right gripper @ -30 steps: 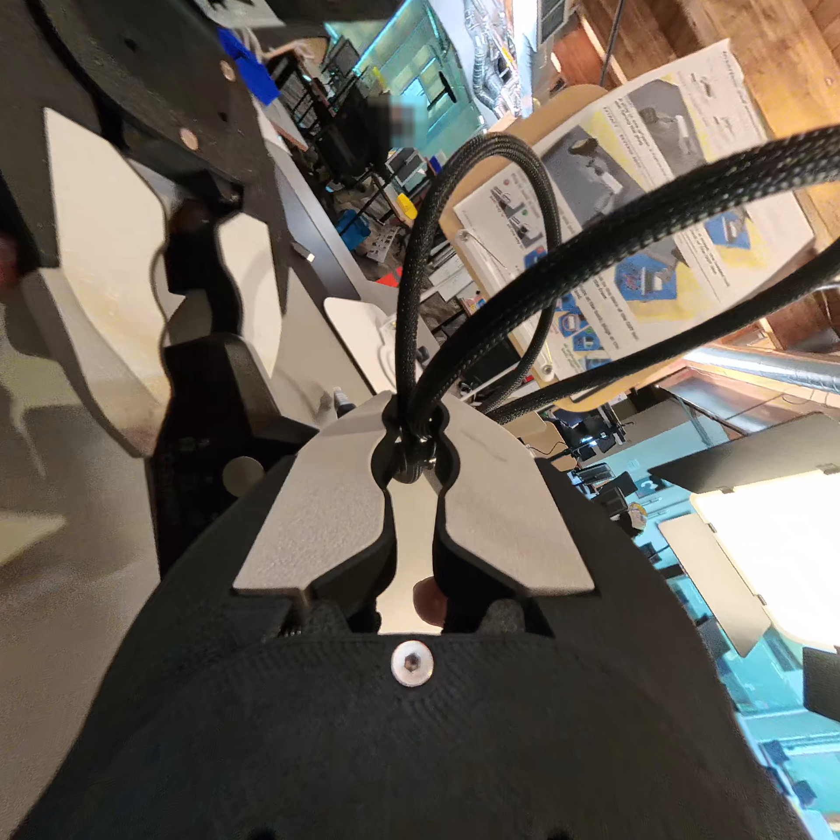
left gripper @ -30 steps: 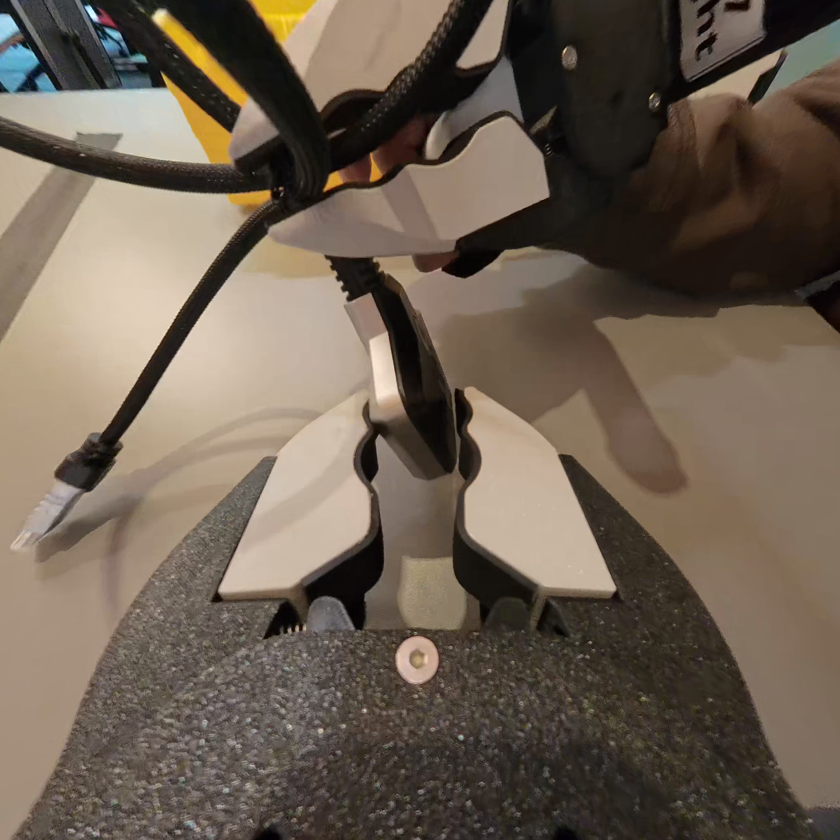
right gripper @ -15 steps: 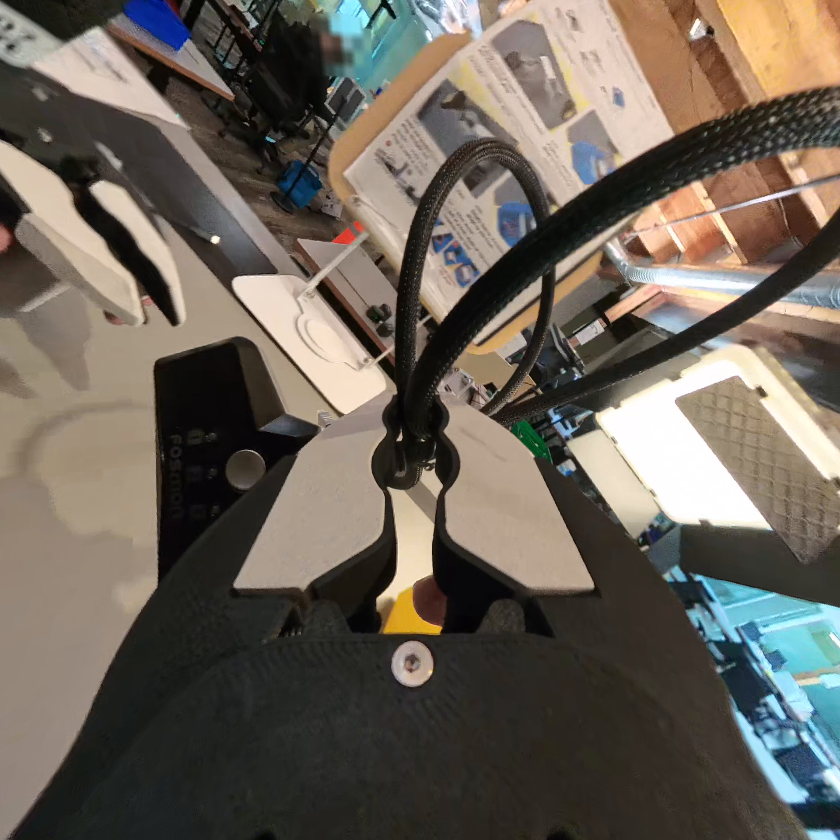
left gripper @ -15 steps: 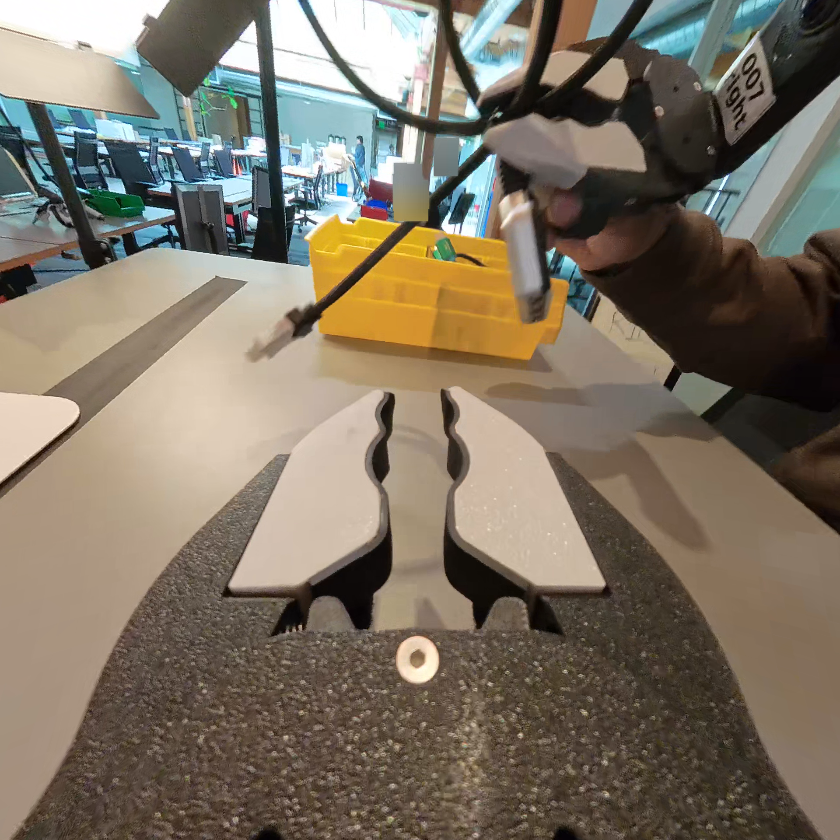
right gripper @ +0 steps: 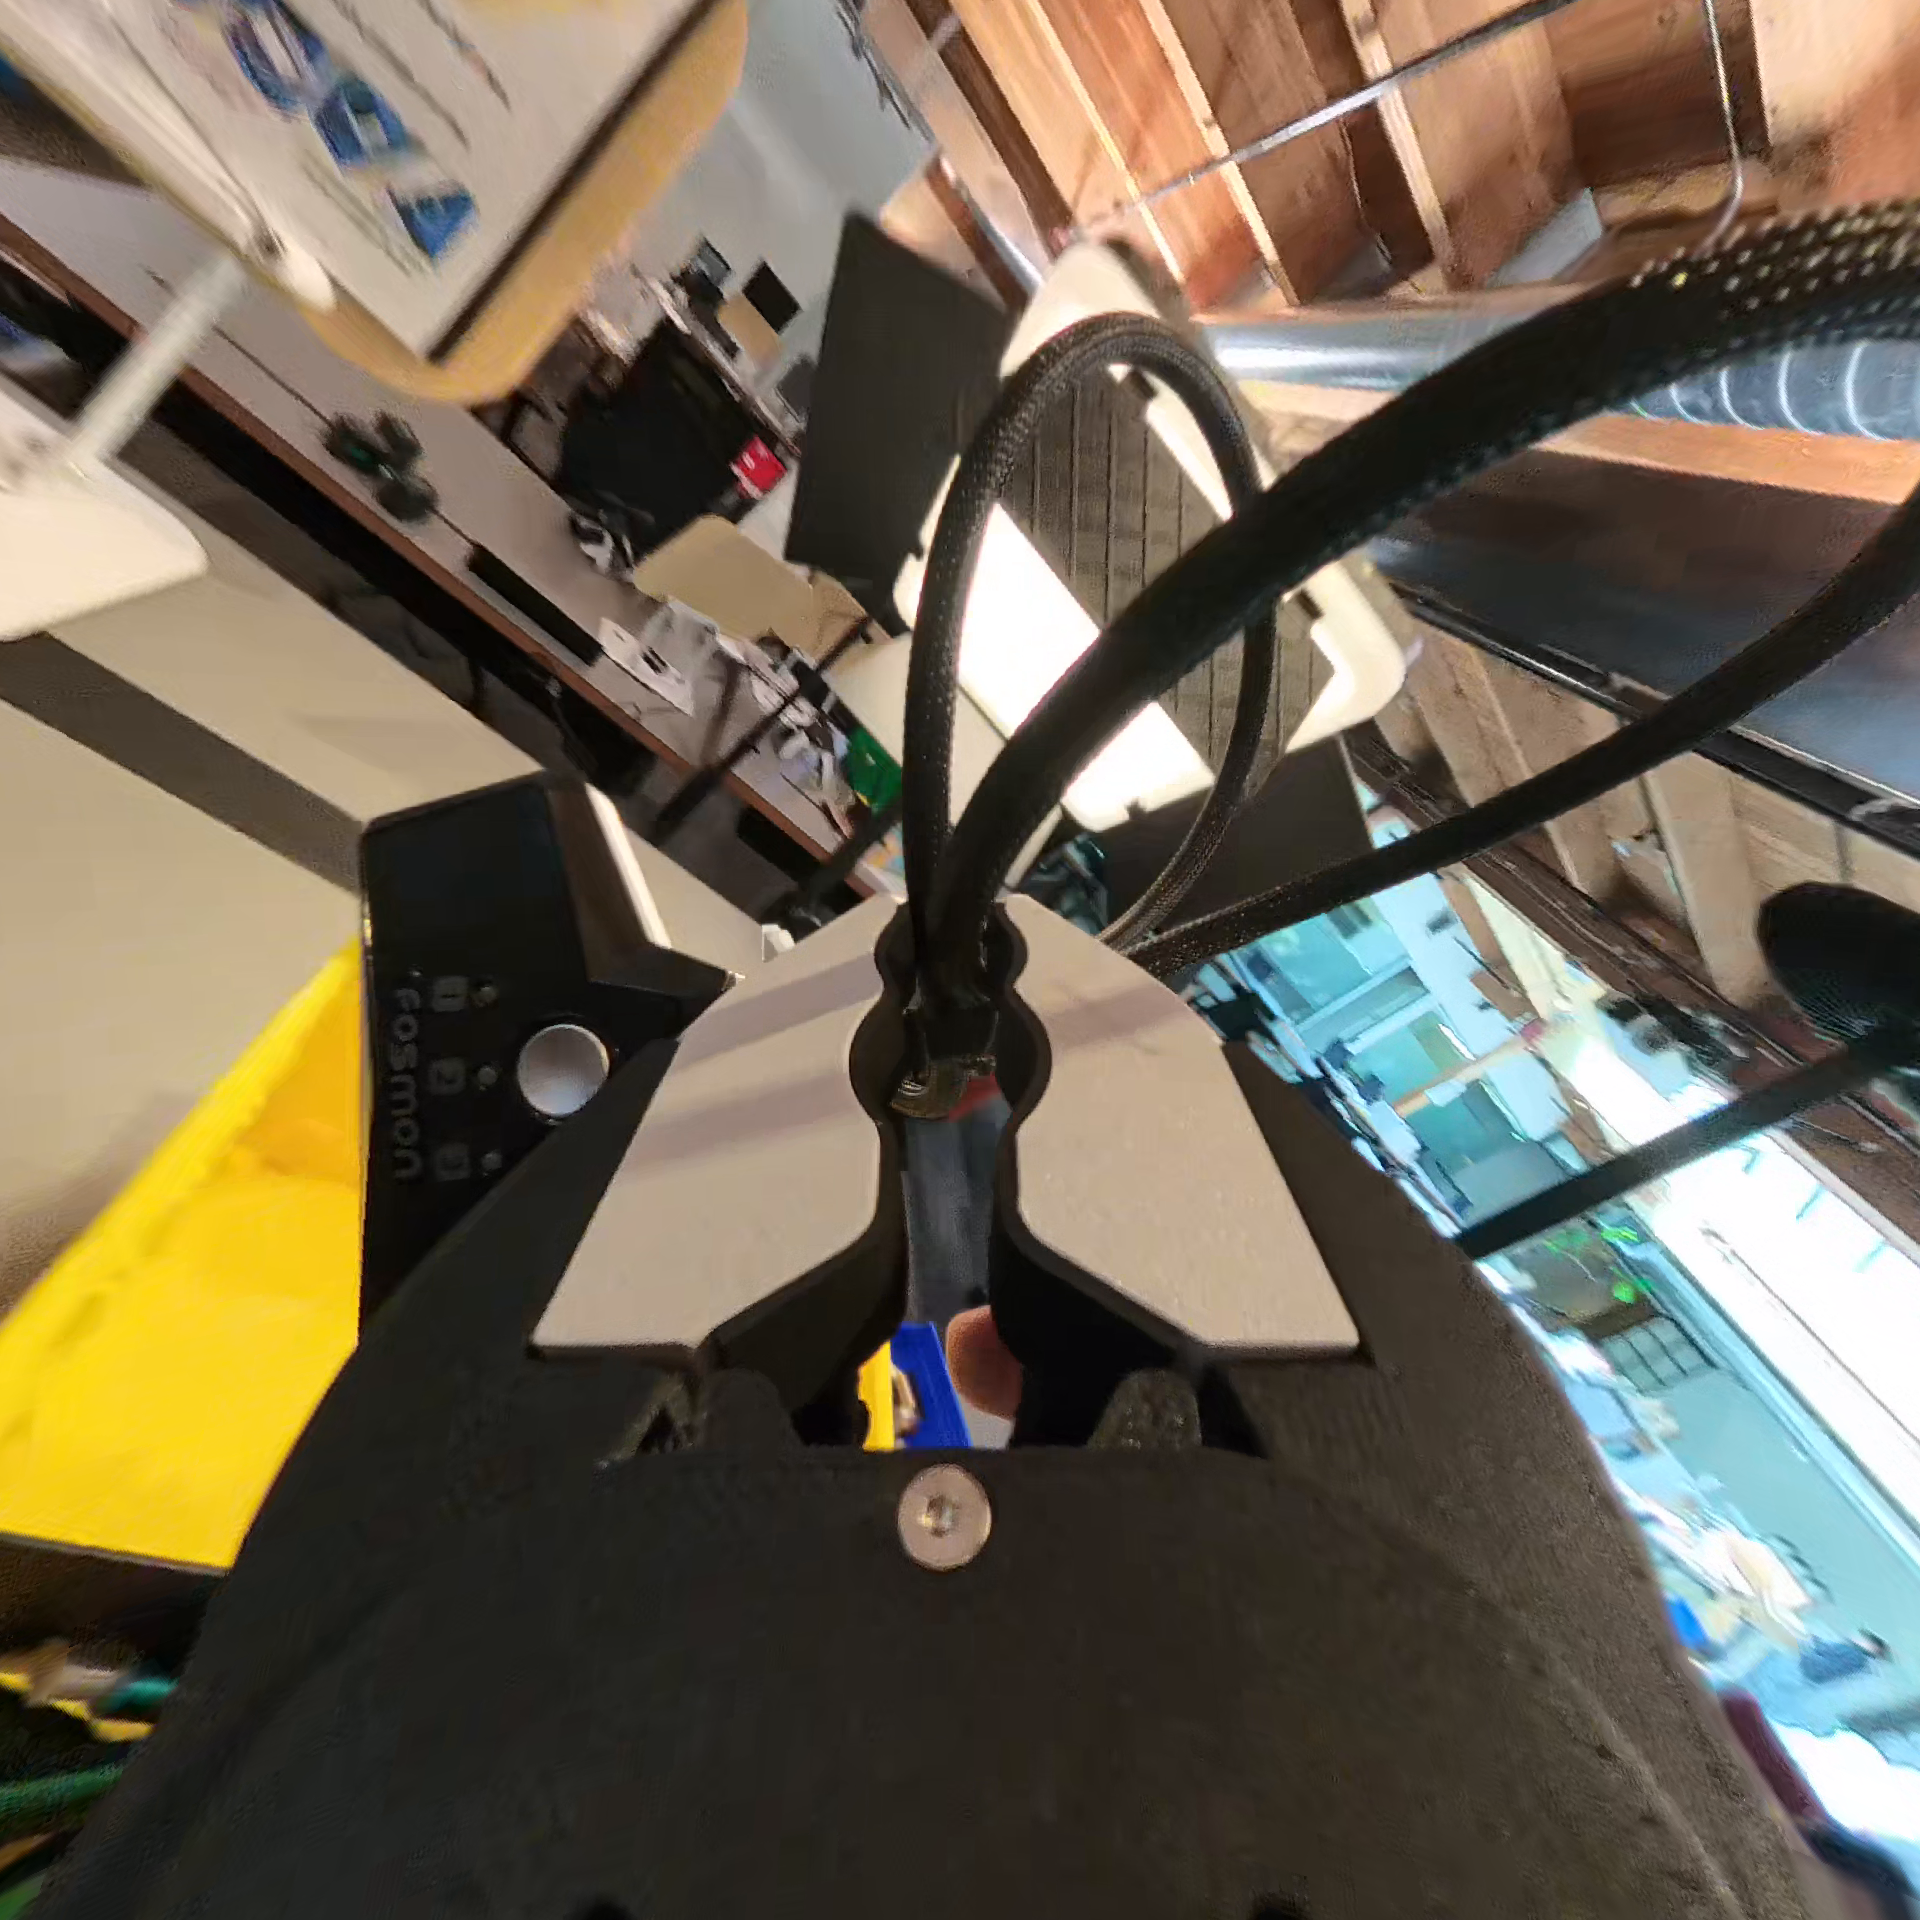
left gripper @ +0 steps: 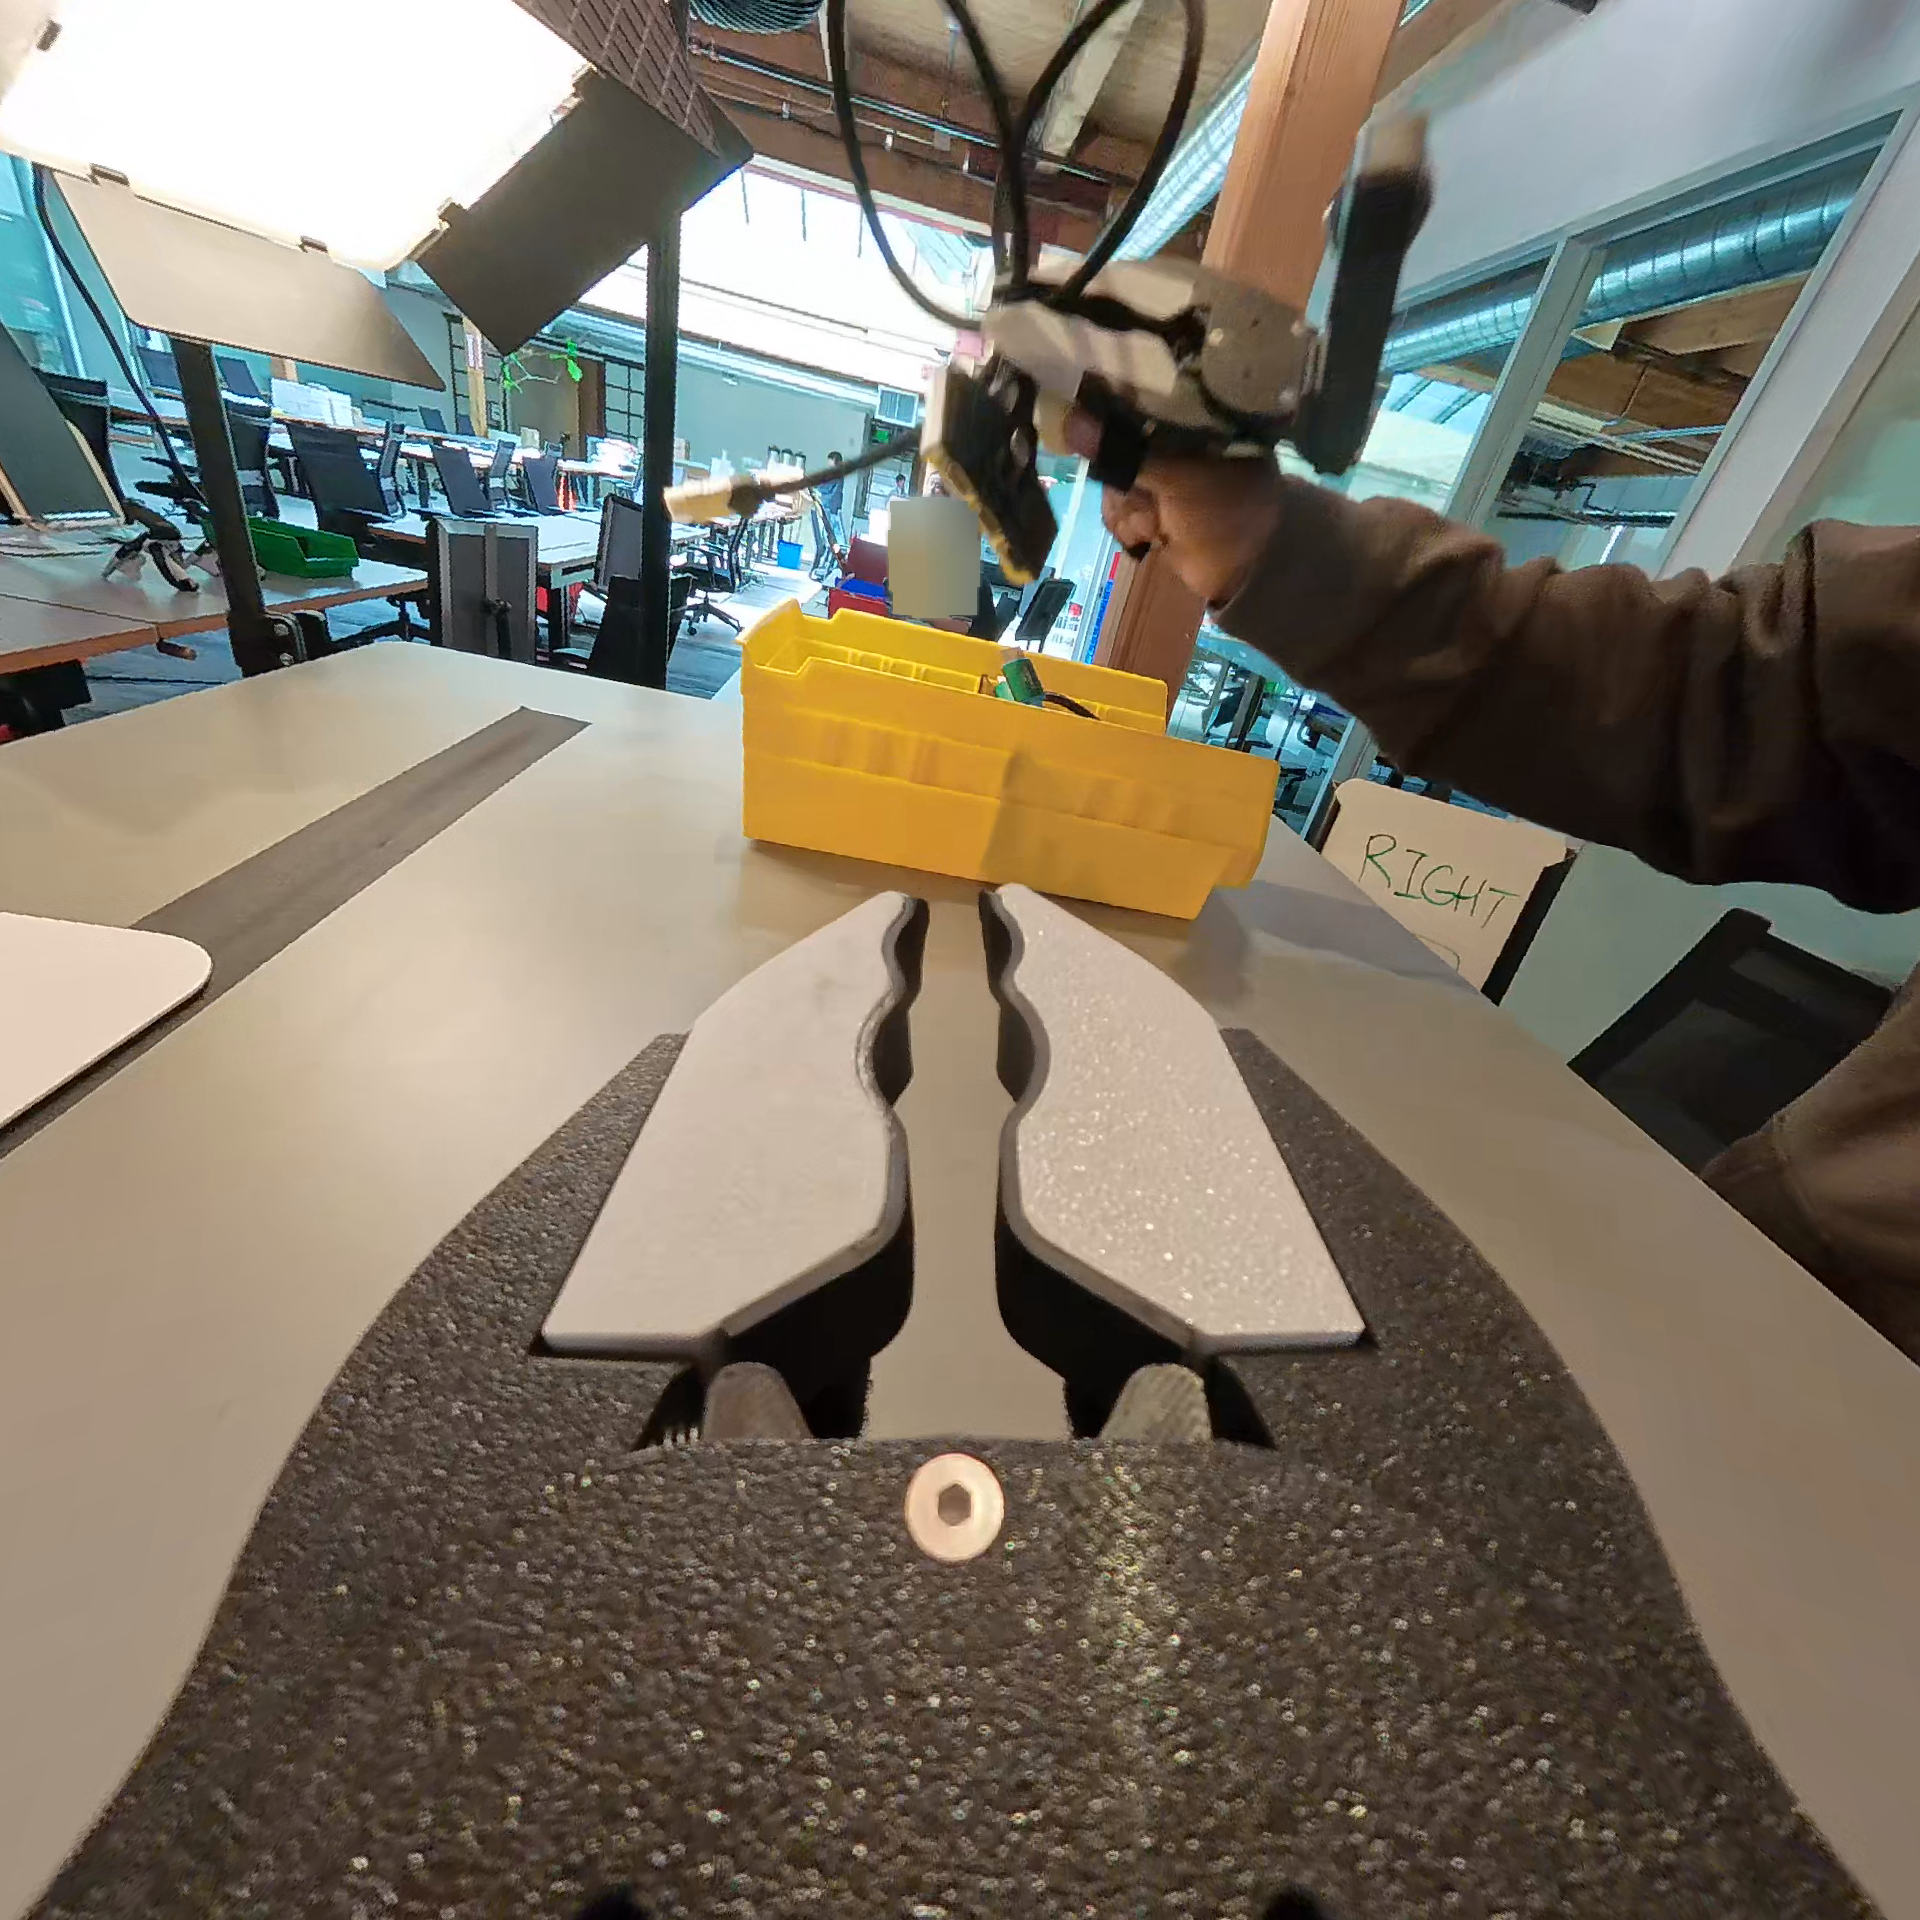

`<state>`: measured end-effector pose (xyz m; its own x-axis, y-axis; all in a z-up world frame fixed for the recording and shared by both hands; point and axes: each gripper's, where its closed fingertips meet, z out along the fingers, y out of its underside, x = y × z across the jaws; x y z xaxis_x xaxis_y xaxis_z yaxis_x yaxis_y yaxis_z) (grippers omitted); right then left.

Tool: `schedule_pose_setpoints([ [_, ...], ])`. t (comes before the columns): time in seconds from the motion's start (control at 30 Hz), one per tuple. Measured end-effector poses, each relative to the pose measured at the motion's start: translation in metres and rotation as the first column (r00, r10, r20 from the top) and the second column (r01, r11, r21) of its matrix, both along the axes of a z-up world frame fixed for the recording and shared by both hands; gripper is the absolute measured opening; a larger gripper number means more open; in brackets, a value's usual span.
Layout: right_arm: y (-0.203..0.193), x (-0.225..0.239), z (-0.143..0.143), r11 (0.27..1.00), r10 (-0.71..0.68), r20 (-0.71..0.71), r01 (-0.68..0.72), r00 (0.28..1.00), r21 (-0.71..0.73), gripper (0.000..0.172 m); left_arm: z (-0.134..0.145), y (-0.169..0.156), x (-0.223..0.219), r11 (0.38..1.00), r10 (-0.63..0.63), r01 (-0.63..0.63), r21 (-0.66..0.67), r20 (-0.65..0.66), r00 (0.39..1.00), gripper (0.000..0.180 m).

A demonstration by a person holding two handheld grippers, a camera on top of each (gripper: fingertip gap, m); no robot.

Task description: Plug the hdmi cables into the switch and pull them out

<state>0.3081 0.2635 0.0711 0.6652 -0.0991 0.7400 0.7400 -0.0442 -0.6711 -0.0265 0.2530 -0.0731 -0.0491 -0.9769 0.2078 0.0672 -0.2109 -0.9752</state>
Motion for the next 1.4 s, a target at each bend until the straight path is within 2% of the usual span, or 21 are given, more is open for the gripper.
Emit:
schedule_pose_setpoints([
  [0.17,0.008,0.023,-0.068,0.986,-0.121,0.237,0.145,0.964,-0.086,0.013,0.001,0.0,0.0,1.0,0.001,-0.001,-0.002,0.007,1.0,0.01],
  [0.23,0.005,0.022,-0.09,0.978,-0.12,0.324,0.168,0.938,-0.124,0.013,0.0,0.001,0.0,1.0,-0.001,0.001,-0.005,0.006,1.0,0.01],
  [0.33,0.0,0.019,-0.114,0.959,-0.097,0.368,0.185,0.925,-0.214,0.011,0.0,0.001,0.0,1.0,-0.001,0.001,-0.011,0.008,1.0,0.009],
  [0.4,-0.003,0.019,-0.129,0.931,-0.074,0.353,0.192,0.933,-0.312,0.011,0.001,0.002,0.0,1.0,-0.002,0.002,-0.016,0.01,1.0,0.009],
  [0.5,-0.007,0.018,-0.156,0.845,-0.029,0.316,0.192,0.948,-0.5,0.01,0.001,0.002,0.0,1.0,-0.005,0.005,-0.021,0.014,1.0,0.009],
  [0.57,-0.009,0.016,-0.158,0.806,0.002,0.297,0.174,0.955,-0.565,0.01,0.001,0.002,0.0,1.0,-0.003,0.004,-0.022,0.018,1.0,0.009],
  [0.73,-0.012,0.016,-0.161,0.656,0.032,0.129,0.076,0.991,-0.751,0.013,0.002,0.002,-0.001,0.999,-0.009,0.01,-0.036,0.029,1.0,0.009],
  [0.87,-0.013,0.021,-0.171,0.542,-0.058,-0.114,-0.064,0.992,-0.838,0.013,0.002,0.002,-0.001,0.999,-0.008,0.009,-0.035,0.032,0.999,0.009],
  [0.93,-0.015,0.021,-0.183,0.471,-0.137,-0.236,-0.147,0.962,-0.87,0.013,0.003,0.002,-0.001,0.999,-0.007,0.009,-0.037,0.033,0.999,0.009],
  [1.0,-0.014,0.022,-0.197,0.417,-0.202,-0.298,-0.194,0.933,-0.888,0.013,0.003,0.002,-0.001,0.999,-0.007,0.009,-0.037,0.033,0.999,0.009],
  [1.13,-0.011,0.025,-0.216,0.327,-0.286,-0.235,-0.136,0.929,-0.935,0.013,0.003,0.003,-0.002,0.999,-0.005,0.006,-0.038,0.038,0.999,0.009],
  [1.27,-0.019,0.028,-0.24,0.164,-0.307,-0.093,-0.043,0.947,-0.985,0.011,0.004,0.004,-0.003,0.999,-0.002,0.004,-0.043,0.045,0.999,0.009],
  [1.33,-0.02,0.028,-0.242,0.14,-0.284,-0.081,-0.043,0.955,-0.989,0.015,0.004,0.004,-0.004,0.999,-0.001,0.003,-0.044,0.049,0.999,0.009],
  [1.4,-0.018,0.03,-0.235,0.159,-0.284,-0.074,-0.03,0.956,-0.987,0.024,0.005,0.004,-0.004,0.999,0.002,0.0,-0.044,0.054,0.999,0.009],
])
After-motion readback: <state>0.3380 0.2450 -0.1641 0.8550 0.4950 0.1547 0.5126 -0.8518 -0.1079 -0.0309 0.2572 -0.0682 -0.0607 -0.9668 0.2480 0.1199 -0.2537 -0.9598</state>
